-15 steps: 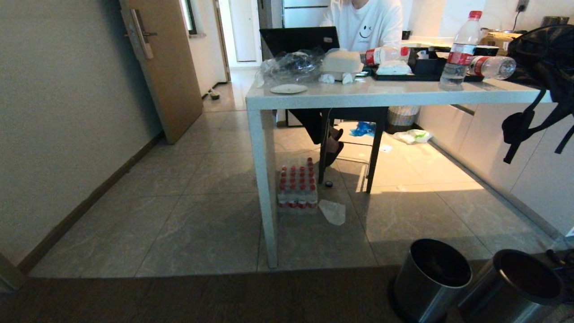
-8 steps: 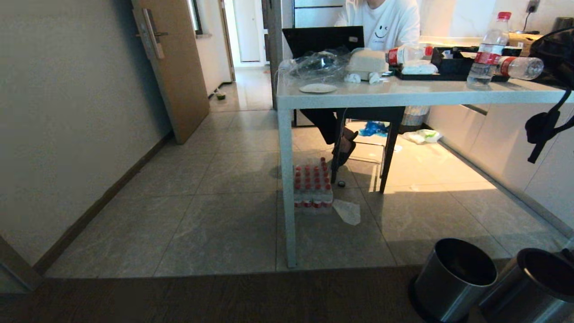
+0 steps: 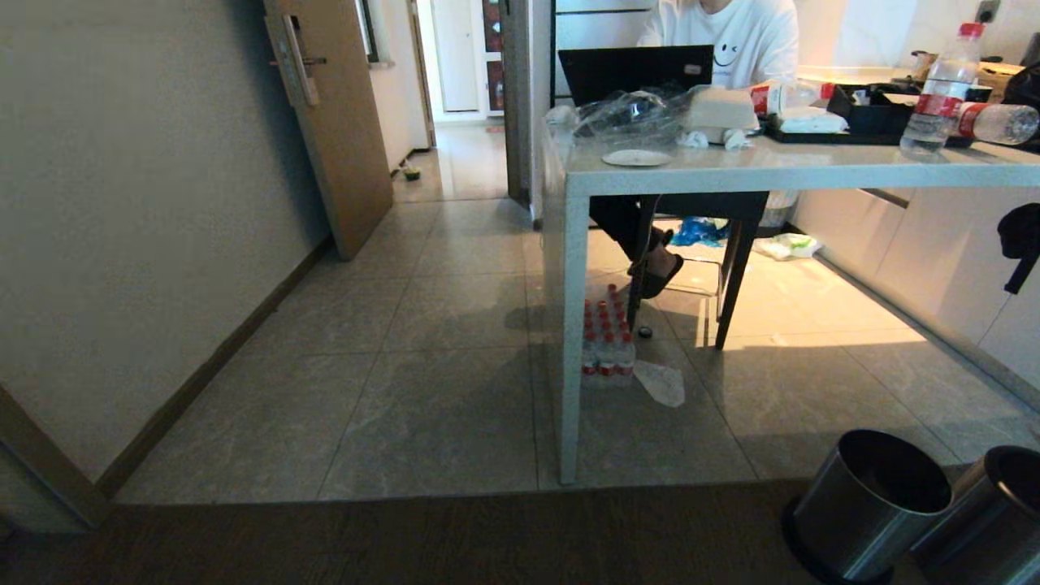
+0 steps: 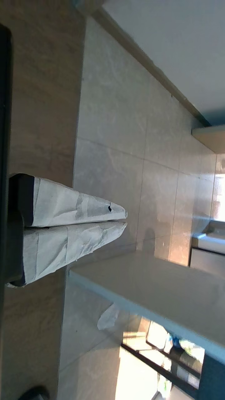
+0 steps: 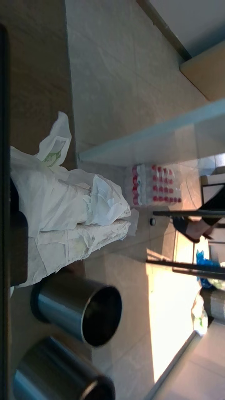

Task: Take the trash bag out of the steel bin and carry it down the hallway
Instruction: Put the trash bag at the door

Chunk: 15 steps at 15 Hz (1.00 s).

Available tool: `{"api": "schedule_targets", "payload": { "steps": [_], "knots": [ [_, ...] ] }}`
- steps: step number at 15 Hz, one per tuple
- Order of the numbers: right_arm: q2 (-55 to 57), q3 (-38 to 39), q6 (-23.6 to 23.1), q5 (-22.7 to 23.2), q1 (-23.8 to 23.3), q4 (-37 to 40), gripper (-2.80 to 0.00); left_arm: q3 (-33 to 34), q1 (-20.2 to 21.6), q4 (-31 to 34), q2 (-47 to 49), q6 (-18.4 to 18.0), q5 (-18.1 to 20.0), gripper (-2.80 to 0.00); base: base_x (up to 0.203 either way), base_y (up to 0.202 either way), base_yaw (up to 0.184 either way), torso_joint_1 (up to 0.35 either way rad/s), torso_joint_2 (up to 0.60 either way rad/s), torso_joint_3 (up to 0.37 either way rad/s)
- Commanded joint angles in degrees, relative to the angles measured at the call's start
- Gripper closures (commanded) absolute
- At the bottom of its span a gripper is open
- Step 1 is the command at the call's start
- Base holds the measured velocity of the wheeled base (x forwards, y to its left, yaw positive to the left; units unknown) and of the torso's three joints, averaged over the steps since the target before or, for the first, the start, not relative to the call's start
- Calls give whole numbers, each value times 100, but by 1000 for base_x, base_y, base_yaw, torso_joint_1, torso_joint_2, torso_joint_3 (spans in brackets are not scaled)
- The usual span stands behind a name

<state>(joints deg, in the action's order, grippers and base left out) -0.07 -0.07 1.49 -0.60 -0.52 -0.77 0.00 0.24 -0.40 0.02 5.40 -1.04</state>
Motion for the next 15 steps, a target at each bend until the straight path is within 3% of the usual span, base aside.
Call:
{"api": "schedule_targets", "payload": {
  "steps": [1, 15],
  "knots": [
    [-8, -1, 1, -2, 0, -2, 0, 9, 2, 5, -2, 5, -2, 0, 0, 194, 0, 2, 7, 2],
    [-10, -1, 1, -2, 0, -2, 0, 9, 2, -4, -2, 14, -11, 0, 0, 193, 1, 2, 2, 2]
  ]
}}
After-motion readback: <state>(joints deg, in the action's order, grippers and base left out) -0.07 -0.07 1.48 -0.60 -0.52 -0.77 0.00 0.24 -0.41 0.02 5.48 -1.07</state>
